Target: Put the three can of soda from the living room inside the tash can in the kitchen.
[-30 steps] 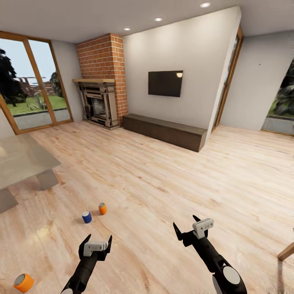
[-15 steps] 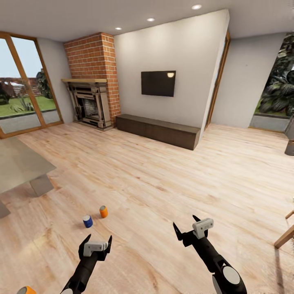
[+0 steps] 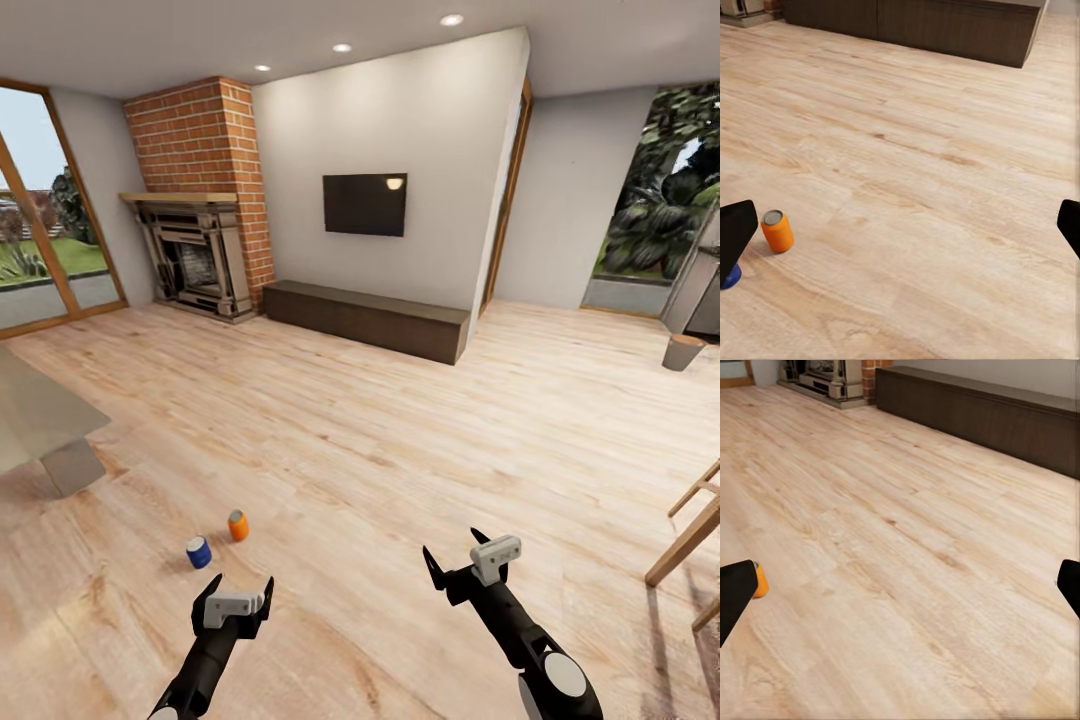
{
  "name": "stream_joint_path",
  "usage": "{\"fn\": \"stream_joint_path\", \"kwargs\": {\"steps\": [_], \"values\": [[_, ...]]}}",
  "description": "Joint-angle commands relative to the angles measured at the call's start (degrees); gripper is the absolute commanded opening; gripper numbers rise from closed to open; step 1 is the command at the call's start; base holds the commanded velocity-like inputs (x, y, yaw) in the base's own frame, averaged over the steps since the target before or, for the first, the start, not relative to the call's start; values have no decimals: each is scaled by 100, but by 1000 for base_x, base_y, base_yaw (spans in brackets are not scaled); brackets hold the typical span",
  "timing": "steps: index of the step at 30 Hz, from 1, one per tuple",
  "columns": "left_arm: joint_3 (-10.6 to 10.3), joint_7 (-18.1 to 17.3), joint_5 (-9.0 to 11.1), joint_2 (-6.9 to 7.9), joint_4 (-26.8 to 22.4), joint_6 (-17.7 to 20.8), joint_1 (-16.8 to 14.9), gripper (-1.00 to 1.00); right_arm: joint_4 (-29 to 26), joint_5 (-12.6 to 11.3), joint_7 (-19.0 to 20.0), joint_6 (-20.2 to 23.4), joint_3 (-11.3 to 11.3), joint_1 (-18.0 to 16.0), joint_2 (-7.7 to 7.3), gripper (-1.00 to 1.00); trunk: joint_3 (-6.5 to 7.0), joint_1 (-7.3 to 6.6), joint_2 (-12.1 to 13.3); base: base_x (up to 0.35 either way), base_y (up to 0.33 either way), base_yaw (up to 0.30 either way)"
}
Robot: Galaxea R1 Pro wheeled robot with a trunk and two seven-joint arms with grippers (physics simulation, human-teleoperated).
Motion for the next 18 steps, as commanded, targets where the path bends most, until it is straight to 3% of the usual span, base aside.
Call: {"fn": "stream_joint_path", "kwargs": {"steps": [1,10,18], "values": [[0,-3,0,0,0,0,0,100,3,1,0,0,0,0,0,100,0,0,0,76,22,-143],[0,-6,0,0,0,2,0,100,10,2,0,0,0,1,1,100,0,0,0,109,13,-142],[0,-7,0,0,0,3,-1,100,13,2,0,0,0,0,4,100,0,0,0,262,55,-137]]}}
